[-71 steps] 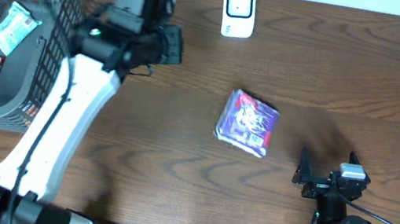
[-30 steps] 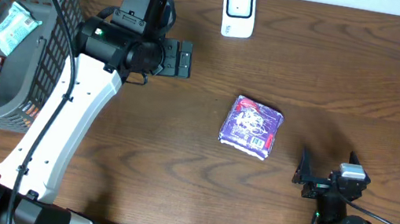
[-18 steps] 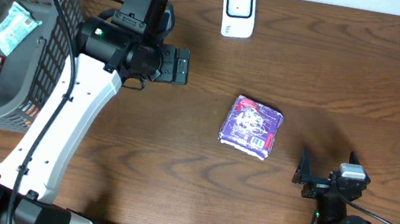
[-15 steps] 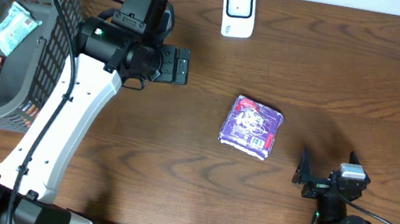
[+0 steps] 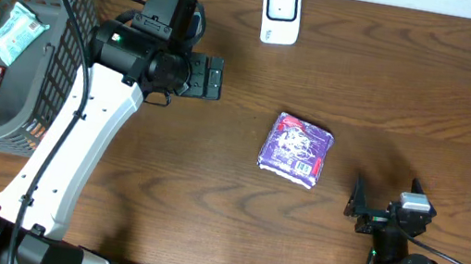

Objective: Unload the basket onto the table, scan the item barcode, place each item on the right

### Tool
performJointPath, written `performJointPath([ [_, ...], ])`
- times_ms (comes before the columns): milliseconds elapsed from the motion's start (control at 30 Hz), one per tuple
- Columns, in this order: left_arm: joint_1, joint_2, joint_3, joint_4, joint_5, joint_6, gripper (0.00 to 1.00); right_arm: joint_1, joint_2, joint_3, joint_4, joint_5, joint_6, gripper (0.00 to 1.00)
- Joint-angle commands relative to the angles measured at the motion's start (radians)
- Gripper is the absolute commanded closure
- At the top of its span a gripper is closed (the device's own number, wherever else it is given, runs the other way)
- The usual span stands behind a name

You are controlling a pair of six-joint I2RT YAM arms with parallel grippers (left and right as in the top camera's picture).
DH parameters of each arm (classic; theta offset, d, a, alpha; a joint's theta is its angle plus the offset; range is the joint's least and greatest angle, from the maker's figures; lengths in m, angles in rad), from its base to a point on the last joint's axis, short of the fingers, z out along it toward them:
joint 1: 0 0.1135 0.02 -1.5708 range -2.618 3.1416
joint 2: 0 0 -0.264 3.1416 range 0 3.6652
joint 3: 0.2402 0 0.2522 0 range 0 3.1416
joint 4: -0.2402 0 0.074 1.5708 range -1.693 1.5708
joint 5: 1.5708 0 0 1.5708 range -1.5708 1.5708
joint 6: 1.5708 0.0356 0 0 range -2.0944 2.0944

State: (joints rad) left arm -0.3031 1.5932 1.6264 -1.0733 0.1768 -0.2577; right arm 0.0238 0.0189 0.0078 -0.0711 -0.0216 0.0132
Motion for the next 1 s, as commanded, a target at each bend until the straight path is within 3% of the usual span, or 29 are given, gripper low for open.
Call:
performJointPath([
  [0,0.005,-0.016,-0.004,-0.003,-0.01,0.007,0.02,0.008,-0.003,-0.002,-0.003,0.005,-0.007,0.01],
  [267,0.005,-0.026,0.016,0.047,-0.002,0.016,0.02,0.008,-0.003,-0.002,-0.003,0.005,-0.007,0.01],
  [567,0.09,-0.05,0.303,0.023,-0.013,0.017,0.02,0.008,-0.003,-0.002,-0.003,0.005,-0.007,0.01],
  [767,0.255,-0.075,0.309,0.065,-0.248,-0.097,0.02,0.008,-0.003,-0.002,-0.003,0.005,-0.007,0.01],
  [967,0.499,-0.068,0.309,0.204,-0.257,-0.108,0.02,0.008,-0.003,-0.002,-0.003,0.005,-0.007,0.01],
])
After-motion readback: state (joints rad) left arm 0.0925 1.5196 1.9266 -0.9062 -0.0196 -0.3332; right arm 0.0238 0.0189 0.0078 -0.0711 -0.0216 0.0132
